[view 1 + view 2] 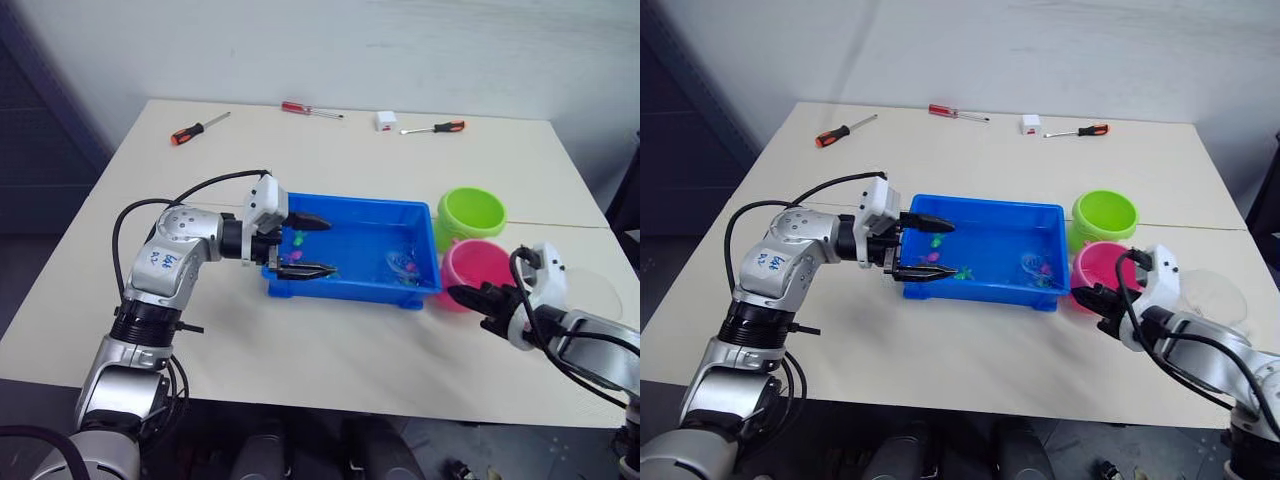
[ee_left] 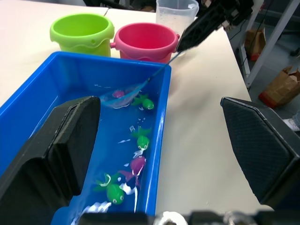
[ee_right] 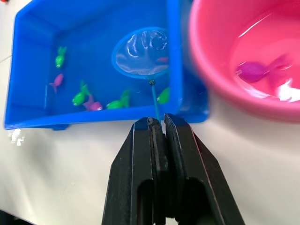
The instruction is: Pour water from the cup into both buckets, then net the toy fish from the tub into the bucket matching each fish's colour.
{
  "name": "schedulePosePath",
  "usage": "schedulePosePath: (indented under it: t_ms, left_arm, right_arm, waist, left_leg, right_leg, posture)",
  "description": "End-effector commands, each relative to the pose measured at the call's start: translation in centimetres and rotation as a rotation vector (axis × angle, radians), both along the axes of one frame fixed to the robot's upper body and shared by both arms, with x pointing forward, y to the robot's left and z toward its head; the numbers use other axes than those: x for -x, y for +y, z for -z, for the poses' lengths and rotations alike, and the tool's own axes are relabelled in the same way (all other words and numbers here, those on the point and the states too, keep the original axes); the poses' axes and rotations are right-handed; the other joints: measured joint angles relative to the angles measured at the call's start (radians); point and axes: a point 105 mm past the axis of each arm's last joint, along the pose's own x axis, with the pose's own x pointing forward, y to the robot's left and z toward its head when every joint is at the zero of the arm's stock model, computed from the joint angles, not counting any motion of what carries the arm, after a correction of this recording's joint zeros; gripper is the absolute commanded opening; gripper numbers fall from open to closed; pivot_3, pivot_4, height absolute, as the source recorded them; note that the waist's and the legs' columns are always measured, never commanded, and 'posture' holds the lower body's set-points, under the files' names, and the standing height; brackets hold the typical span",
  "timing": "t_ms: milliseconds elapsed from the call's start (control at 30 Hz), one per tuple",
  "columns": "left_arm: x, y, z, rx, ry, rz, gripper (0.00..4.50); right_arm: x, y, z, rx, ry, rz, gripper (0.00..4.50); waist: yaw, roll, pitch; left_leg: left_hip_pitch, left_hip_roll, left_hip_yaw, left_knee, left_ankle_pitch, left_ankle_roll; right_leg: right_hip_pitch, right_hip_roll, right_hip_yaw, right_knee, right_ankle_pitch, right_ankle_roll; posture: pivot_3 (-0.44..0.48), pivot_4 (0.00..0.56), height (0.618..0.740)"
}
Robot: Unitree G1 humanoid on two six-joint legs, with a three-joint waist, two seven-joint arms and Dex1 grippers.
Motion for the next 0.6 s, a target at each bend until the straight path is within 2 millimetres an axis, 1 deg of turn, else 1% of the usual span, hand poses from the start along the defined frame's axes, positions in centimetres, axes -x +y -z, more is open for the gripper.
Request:
schedulePosePath:
  t_ms: [33, 400, 533, 600]
  left_arm:
    - [-0.1, 0.1, -1.1, 0.027, -0.044, 0.001, 4.43]
    - [0.1, 0.0, -1.0, 0.028, -0.045, 0.002, 4.43]
    - [0.1, 0.1, -1.0, 0.026, -0.051, 0.0, 4.43]
    - [0.1, 0.1, -1.0, 0.025, -0.051, 0.0, 4.43]
  right_arm:
    - [0.3, 0.9, -1.1, -0.028, -0.047, -0.007, 0.0]
    - [0.7, 2.7, -0.6, -0.096, -0.037, 0.008, 0.0]
    - [0.8, 2.9, -0.1, -0.121, -0.018, 0.035, 0.0]
    - [0.8, 2.6, 0.0, -0.118, -0.011, 0.05, 0.0]
  waist:
    - [0.001, 0.0, 0.0]
    - [0.002, 0.0, 0.0]
    - [0.002, 0.0, 0.0]
    - [0.002, 0.0, 0.0]
  left_leg:
    - [0.0, 0.0, 0.0, 0.0, 0.0, 0.0]
    - [-0.001, 0.0, -0.001, 0.0, 0.0, 0.0]
    - [-0.001, 0.0, -0.001, 0.0, 0.0, -0.001]
    - [-0.001, 0.0, -0.001, 0.0, 0.0, -0.001]
  right_leg:
    - [0.0, 0.0, 0.0, 0.0, 0.0, 0.0]
    - [0.0, 0.0, 0.0, -0.002, 0.0, 0.0]
    - [0.0, 0.0, 0.0, -0.002, 0.0, 0.0]
    - [0.0, 0.0, 0.0, -0.002, 0.0, 0.0]
  posture:
    - [0.0, 0.15, 0.74]
    - [0.0, 0.15, 0.74]
    - [0.0, 0.15, 0.74]
    - [0.0, 0.15, 0.74]
